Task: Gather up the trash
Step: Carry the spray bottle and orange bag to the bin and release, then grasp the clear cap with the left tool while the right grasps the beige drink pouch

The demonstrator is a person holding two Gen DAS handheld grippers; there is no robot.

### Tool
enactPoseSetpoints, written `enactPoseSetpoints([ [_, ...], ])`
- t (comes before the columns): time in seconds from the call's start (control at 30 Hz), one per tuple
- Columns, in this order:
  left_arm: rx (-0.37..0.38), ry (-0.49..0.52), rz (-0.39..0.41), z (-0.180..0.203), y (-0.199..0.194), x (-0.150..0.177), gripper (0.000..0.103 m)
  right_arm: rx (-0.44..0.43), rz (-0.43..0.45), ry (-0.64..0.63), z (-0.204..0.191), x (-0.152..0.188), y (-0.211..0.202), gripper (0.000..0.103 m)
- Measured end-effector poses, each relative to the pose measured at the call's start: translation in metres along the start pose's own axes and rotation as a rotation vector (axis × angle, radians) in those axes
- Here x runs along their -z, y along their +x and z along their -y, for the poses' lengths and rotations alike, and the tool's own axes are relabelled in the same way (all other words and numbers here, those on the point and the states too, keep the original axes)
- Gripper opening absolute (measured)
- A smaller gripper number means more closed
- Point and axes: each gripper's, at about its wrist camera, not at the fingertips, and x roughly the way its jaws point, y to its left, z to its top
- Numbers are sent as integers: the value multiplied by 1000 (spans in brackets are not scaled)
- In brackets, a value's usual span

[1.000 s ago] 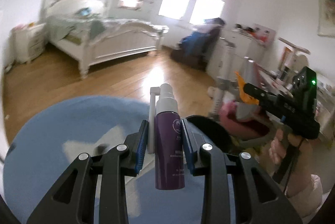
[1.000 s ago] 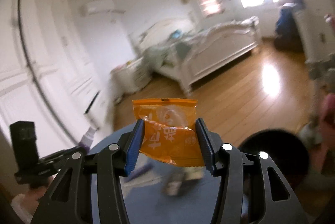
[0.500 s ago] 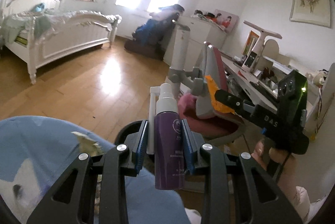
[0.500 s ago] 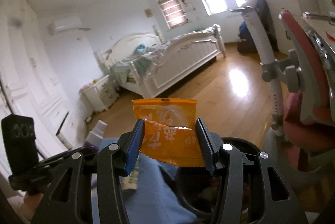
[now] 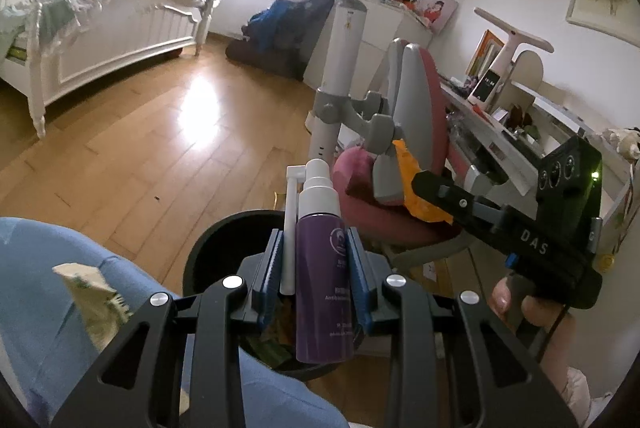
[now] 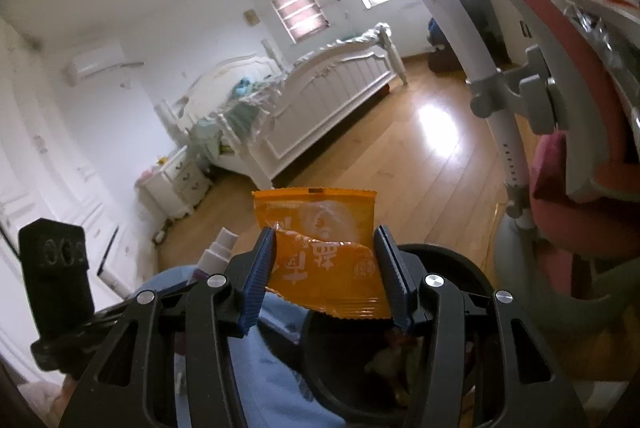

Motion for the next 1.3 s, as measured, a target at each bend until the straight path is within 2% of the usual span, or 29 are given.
enactPoseSetpoints([
  [0.47,14,-3,-70,-1,45,-2,31,12,-31,55,36,4,29,51],
  [0.67,5,-4,-88,-1,57,-5,33,10,-45,69,37,4,35,53],
  [0.7,-6,-4,-90,0,59,-6,35,5,-57,74,38,4,38,59],
  [0.73,-17,-4,-91,1,60,-6,49,10,-60,80,38,4,39,74],
  [0.77,-33,-5,-89,2,60,-7,60,17,-54,87,39,4,39,78],
  [0.8,-50,-6,-78,4,58,-7,81,22,-43,94,40,3,38,83],
  [0.83,-58,-1,-54,4,51,-8,84,18,-44,98,40,3,37,84],
  [1.1,-64,-6,-12,7,-6,-1,84,-18,-60,102,23,13,23,84],
  [1.2,-109,-10,11,0,-40,10,84,-39,-90,71,0,22,23,84],
  [1.3,-192,-34,35,-19,-77,24,84,-68,-120,35,-26,32,25,84],
])
